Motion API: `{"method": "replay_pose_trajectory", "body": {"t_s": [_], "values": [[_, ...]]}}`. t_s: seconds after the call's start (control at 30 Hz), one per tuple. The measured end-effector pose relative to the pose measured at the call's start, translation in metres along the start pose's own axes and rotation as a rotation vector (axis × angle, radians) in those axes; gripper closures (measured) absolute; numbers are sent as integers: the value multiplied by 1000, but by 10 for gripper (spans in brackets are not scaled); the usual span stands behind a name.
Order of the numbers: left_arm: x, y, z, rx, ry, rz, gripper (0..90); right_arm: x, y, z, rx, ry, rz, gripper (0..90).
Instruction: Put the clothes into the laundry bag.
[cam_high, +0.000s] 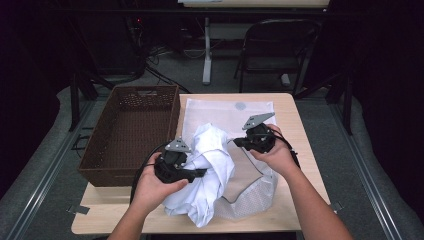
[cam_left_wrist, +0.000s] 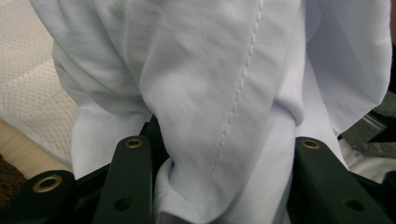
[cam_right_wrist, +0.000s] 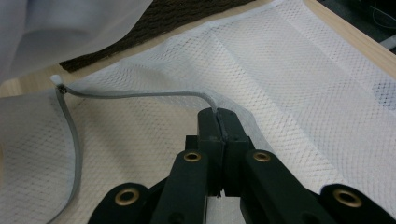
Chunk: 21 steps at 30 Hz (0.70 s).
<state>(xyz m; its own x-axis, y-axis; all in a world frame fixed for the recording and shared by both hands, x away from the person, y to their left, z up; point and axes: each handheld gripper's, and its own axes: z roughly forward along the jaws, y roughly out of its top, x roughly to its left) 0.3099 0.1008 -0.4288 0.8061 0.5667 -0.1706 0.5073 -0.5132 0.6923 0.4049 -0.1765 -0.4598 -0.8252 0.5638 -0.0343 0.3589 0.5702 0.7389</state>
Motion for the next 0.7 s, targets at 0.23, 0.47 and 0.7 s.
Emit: {"method": "replay_pose_trajectory", "body": {"t_s": [0.23,0.47,0.7], "values": [[-1,2,1,-8,-9,19,588,-4,0,3,19,-4,6,895],[0,-6,9,-17,-29,19,589,-12,-1,8,22,-5,43,895],[-2,-10,22,-7,-52,12,589,-16,-2,14,29,-13,49,895]]}}
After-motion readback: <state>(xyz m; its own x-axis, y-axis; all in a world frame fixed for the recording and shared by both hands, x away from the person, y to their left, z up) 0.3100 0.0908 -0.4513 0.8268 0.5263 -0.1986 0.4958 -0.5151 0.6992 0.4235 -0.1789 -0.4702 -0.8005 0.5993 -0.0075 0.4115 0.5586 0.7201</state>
